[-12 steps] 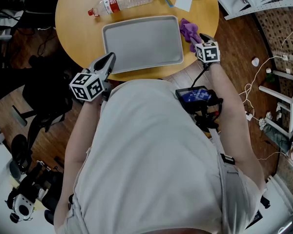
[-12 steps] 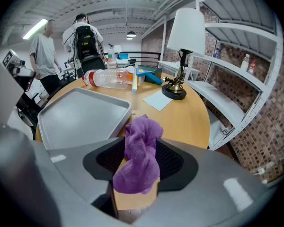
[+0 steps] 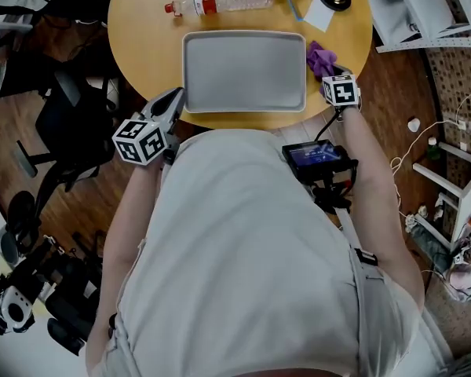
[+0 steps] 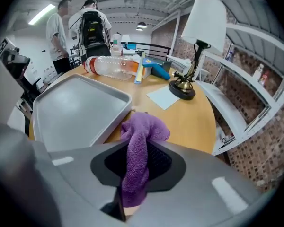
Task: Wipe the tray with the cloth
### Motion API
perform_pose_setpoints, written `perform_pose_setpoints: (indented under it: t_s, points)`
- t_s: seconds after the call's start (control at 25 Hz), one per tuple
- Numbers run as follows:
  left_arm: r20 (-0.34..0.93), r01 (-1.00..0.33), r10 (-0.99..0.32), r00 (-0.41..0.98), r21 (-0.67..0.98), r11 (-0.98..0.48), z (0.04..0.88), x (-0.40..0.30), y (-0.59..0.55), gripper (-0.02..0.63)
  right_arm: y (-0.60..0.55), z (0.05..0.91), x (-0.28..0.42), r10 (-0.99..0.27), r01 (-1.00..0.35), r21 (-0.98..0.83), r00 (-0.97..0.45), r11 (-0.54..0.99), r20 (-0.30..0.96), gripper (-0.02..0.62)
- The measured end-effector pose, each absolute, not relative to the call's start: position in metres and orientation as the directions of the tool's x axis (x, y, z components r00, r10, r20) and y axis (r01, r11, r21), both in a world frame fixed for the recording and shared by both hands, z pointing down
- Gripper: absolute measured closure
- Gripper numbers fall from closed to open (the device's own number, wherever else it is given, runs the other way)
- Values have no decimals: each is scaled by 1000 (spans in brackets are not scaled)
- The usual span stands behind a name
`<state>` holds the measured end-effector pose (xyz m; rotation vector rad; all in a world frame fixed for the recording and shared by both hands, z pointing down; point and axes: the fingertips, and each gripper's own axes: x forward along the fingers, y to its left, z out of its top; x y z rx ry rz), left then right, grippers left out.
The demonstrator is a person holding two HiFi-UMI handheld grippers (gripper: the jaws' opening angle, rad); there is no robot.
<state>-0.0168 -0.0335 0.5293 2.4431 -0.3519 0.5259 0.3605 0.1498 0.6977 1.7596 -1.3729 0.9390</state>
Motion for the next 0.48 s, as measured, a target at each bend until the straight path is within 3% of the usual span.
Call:
perform_pose_setpoints:
  t_s: [0.28,0.48]
  points:
    - [426,-327,-90,900,526,-785,529,-5,-29,606,116,591,358,-629,-960,276,242,-45,739,531]
    - [421,-327,-94,902,524,-787,528,-1,-34,606,90,541,330,-724,-852,485,208,196,658,529]
